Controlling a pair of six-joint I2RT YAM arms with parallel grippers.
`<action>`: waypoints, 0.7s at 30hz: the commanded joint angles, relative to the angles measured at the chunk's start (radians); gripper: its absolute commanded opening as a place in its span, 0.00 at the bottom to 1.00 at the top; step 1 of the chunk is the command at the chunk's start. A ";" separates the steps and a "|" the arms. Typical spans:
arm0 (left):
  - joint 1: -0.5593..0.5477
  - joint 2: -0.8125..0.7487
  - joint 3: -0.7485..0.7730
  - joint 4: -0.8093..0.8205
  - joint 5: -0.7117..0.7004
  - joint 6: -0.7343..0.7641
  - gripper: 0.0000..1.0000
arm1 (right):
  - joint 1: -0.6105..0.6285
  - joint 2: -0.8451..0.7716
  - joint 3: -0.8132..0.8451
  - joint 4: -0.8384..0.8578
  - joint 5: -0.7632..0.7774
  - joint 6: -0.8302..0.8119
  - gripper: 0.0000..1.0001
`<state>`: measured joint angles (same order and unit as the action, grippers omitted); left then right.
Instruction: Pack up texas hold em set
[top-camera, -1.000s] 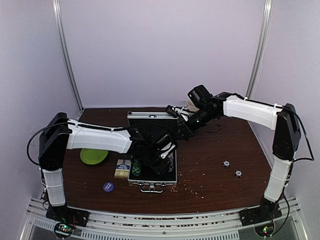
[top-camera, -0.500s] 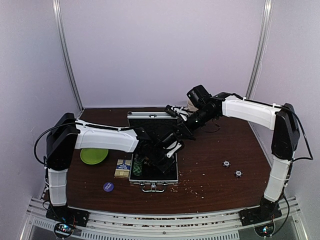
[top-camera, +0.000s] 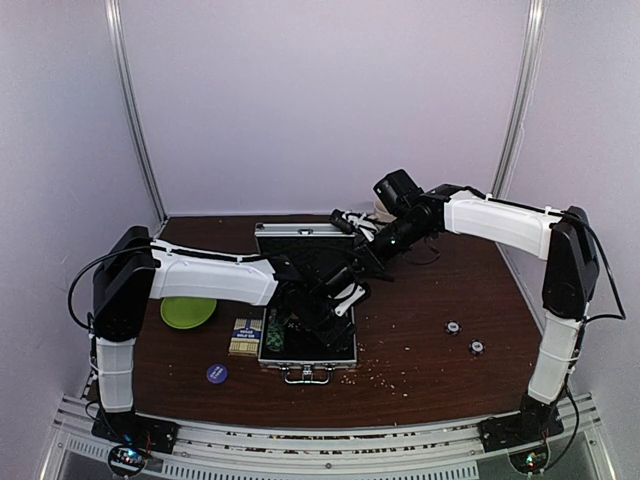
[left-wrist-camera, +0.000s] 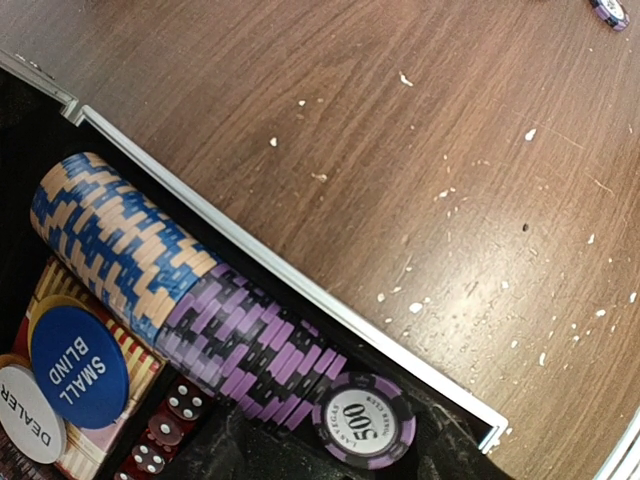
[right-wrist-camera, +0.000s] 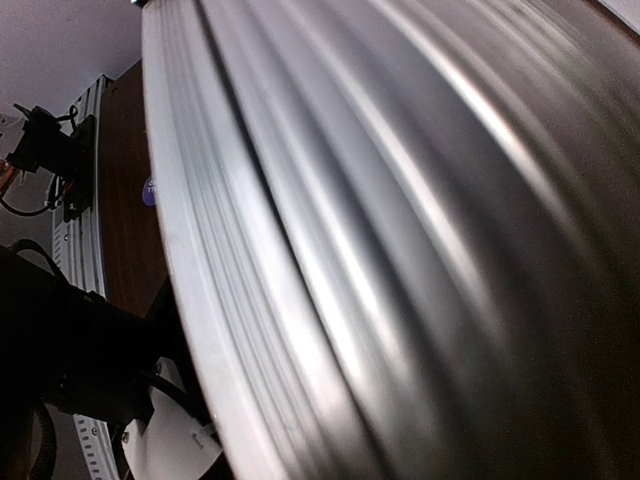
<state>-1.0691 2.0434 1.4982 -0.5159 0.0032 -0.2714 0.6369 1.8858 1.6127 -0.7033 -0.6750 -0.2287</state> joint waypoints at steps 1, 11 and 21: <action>-0.009 -0.019 -0.003 0.062 0.011 0.032 0.62 | -0.003 0.038 0.004 -0.034 0.028 0.009 0.37; -0.008 0.021 0.050 -0.096 -0.059 0.128 0.68 | -0.003 0.039 0.006 -0.039 0.026 0.011 0.37; -0.007 0.078 0.078 -0.136 0.002 0.194 0.74 | -0.003 0.048 0.010 -0.044 0.022 0.013 0.37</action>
<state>-1.0737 2.0731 1.5391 -0.6376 -0.0288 -0.1165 0.6369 1.8889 1.6169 -0.7055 -0.6758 -0.2283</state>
